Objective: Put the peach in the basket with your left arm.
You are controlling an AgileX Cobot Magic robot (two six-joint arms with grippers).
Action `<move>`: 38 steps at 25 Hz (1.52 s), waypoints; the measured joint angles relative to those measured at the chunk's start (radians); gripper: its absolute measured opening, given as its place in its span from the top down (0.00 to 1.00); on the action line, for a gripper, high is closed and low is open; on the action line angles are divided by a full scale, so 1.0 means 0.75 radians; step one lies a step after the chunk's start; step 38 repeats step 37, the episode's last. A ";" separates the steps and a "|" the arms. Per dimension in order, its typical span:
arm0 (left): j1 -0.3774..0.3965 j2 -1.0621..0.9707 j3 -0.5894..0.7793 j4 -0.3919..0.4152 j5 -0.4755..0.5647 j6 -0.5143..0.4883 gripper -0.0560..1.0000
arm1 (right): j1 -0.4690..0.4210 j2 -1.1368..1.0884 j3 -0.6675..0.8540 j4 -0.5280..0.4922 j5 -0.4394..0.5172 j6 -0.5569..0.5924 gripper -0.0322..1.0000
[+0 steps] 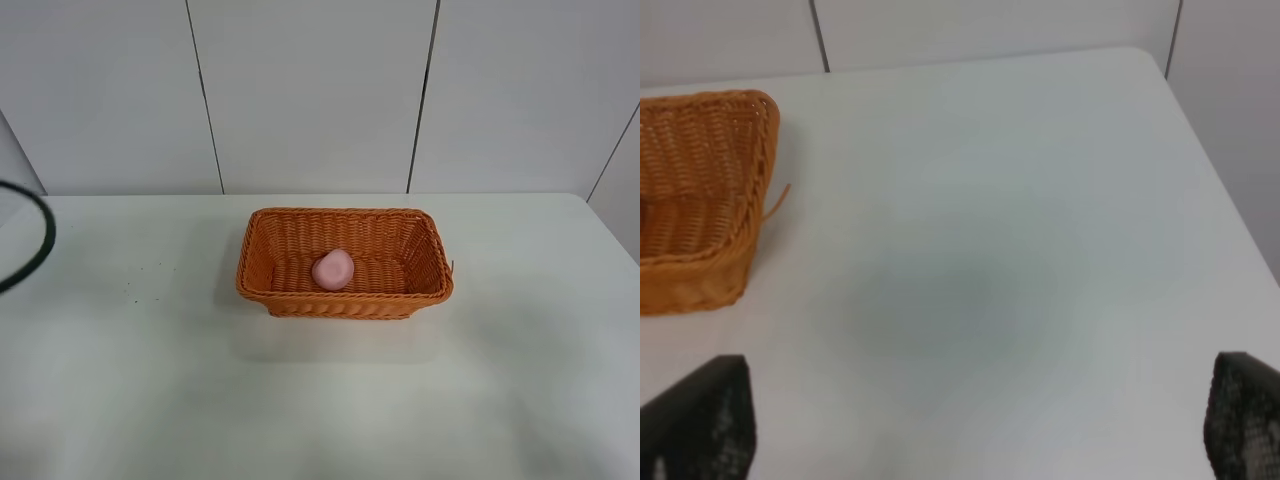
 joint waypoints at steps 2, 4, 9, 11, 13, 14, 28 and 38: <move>0.000 -0.142 0.117 0.002 -0.039 0.000 0.14 | 0.000 0.000 0.000 0.000 0.000 0.000 0.30; 0.000 -0.289 0.207 0.002 -0.088 0.000 0.14 | 0.000 0.000 0.000 0.000 0.000 0.000 0.30; 0.000 -0.585 0.349 0.003 -0.136 0.000 0.14 | 0.000 0.000 0.000 0.000 0.000 0.000 0.30; 0.000 -0.678 0.357 0.003 -0.136 0.000 0.14 | 0.000 0.000 0.000 0.000 0.000 0.000 0.30; 0.000 -0.745 0.357 0.002 -0.137 0.000 0.14 | 0.000 0.000 0.000 0.000 0.000 0.000 0.30; 0.000 -0.774 0.358 -0.001 -0.137 0.000 0.14 | 0.000 0.000 0.000 0.000 0.000 0.000 0.30; 0.000 -1.044 0.362 -0.008 -0.136 -0.005 0.14 | 0.000 0.000 0.000 0.000 0.000 0.000 0.30; 0.000 -1.048 0.362 -0.008 -0.136 -0.010 0.14 | 0.000 0.000 0.000 0.000 0.000 0.000 0.30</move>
